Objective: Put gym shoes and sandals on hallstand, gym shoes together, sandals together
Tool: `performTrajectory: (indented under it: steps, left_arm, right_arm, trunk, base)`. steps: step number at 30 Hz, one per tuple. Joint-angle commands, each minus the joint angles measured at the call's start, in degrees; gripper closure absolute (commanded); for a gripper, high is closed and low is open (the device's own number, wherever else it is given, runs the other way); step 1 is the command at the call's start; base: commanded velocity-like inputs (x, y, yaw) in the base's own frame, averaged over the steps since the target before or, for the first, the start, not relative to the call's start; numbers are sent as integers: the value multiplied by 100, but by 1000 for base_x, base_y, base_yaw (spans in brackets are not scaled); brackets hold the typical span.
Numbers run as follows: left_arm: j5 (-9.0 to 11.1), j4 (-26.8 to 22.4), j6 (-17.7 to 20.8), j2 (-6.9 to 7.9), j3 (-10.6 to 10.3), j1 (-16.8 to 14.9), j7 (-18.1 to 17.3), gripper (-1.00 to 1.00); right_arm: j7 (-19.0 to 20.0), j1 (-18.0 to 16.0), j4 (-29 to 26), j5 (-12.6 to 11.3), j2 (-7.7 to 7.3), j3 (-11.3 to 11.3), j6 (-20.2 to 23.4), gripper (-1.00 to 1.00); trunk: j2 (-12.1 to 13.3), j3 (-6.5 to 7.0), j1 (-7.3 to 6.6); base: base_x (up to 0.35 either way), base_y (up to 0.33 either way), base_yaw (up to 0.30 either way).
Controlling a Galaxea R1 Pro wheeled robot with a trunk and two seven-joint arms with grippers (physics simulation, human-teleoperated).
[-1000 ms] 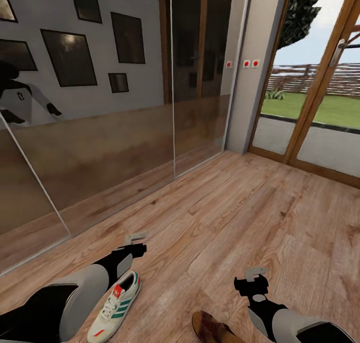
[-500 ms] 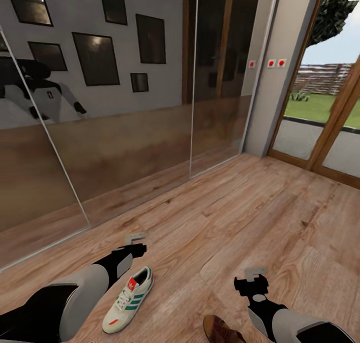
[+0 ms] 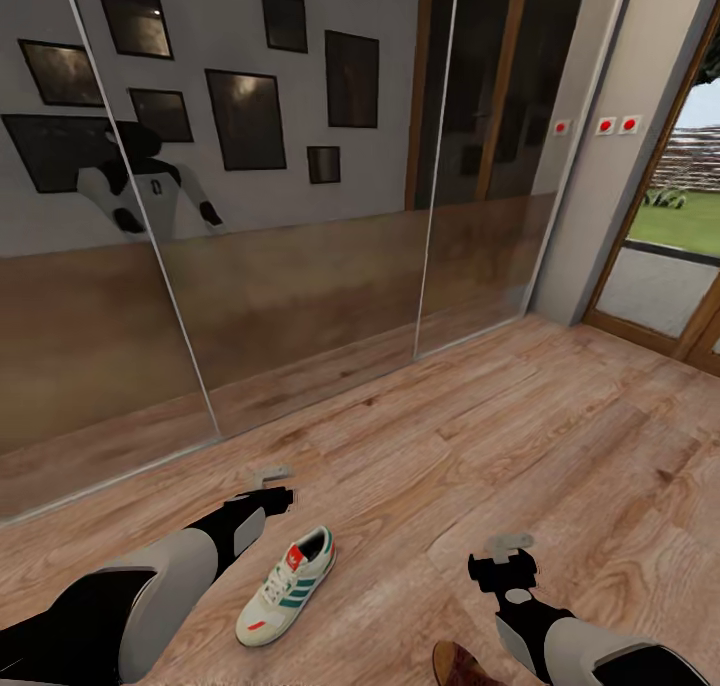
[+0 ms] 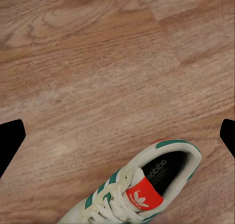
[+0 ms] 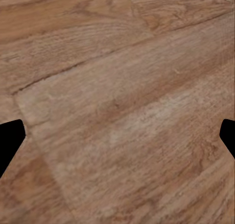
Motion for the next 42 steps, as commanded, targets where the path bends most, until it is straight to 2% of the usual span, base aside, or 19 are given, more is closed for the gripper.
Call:
performTrajectory:
  steps: [1, 8, 20, 24, 28, 29, 30, 32, 35, 36, 39, 41, 42]
  left_arm:
    - [48, -9, 24, -3, 25, -1, 13, -100]
    - [48, -9, 24, -3, 21, -1, 13, -100]
    - [58, -19, 18, -10, 12, -1, 2, -100]
    - [54, -63, 10, -19, -6, -1, -70, -100]
    - [50, -337, -69, -14, -7, -1, -84, -100]
    - [50, -337, -69, -14, -7, -1, -84, -100]
    - [48, -457, -105, -12, -6, -1, -85, -100]
    - [41, -676, -161, -9, -3, -1, -88, -100]
    - [29, -858, -211, -11, -6, -1, -90, -100]
    - [29, -858, -211, -11, -6, -1, -90, -100]
    - [18, -950, -238, -13, -14, -1, -91, -100]
    - [13, -983, -249, -14, -18, -1, -95, -100]
    - [11, -994, -253, -14, -19, -1, -102, -100]
  right_arm:
    - [-9, -7, 22, -34, 1, 48, -37, -100]
    - [-9, -7, 22, -34, 1, 48, -37, -100]
    - [-9, -7, 22, -32, -18, 37, -36, -100]
    - [-27, -7, 26, -65, -226, 18, -21, -100]
    - [-71, -7, 23, -195, -655, -9, -23, -100]
    - [-71, -7, 23, -195, -655, -9, -23, -100]
    - [-115, -9, 19, -256, -766, -19, -27, -100]
    - [-288, -11, -21, -390, -943, -32, -55, -100]
    - [-788, -14, -191, -605, -1149, -41, -175, -100]
    - [-788, -14, -191, -605, -1149, -41, -175, -100]
    - [-1225, -15, -316, -791, -1275, -36, -301, -100]
    - [-1250, -15, -362, -859, -1317, -15, -269, -100]
    - [-1143, -15, -382, -880, -1331, -2, -170, -100]
  trunk:
    - [-2, -5, -1]
    - [-2, -5, -1]
    - [-2, -5, -1]
    - [-2, -5, -1]
    - [-2, -5, -1]
    - [-2, -5, -1]
    - [-2, -5, -1]
    - [-2, -5, -1]
    - [-2, -5, -1]
    - [-2, -5, -1]
    - [-2, -5, -1]
    - [-2, -5, -1]
    - [-2, -5, -1]
  base:
    - [0, 0, 292]
    - [0, 0, 152]
    - [0, 0, 13]
    - [0, 0, 0]
    - [0, 0, 0]
    - [0, 0, 0]
    - [0, 0, 0]
    - [0, 0, 0]
    - [0, 0, 0]
    - [0, 0, 0]
    - [0, 0, 0]
    - [0, 0, 0]
    - [0, 0, 0]
